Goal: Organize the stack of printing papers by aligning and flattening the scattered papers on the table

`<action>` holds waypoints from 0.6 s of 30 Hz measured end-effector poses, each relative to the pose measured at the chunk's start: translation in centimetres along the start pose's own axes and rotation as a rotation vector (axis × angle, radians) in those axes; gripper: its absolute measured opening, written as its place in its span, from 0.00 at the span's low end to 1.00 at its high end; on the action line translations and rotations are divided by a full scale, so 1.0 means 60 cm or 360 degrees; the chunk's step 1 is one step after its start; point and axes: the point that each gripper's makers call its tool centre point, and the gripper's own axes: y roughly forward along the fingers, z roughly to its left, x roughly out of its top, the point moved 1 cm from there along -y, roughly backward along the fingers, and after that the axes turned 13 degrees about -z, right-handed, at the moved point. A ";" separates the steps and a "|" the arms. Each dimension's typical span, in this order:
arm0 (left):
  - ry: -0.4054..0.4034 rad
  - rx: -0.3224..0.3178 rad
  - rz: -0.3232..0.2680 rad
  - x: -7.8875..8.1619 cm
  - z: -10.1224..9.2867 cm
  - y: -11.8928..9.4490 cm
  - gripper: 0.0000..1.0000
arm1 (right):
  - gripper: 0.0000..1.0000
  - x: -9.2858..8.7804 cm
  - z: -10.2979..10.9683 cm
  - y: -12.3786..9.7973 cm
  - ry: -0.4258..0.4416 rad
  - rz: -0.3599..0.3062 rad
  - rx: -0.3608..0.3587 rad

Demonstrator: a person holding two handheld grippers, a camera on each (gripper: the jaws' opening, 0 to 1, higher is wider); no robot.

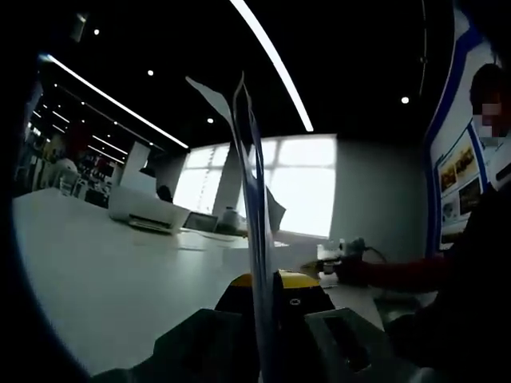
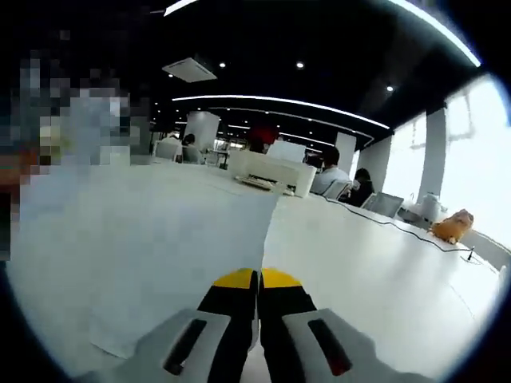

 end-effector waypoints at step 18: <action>0.0003 0.0006 0.0000 0.001 -0.001 -0.002 0.06 | 0.00 0.113 0.025 -0.022 0.0307 -0.0535 -0.0029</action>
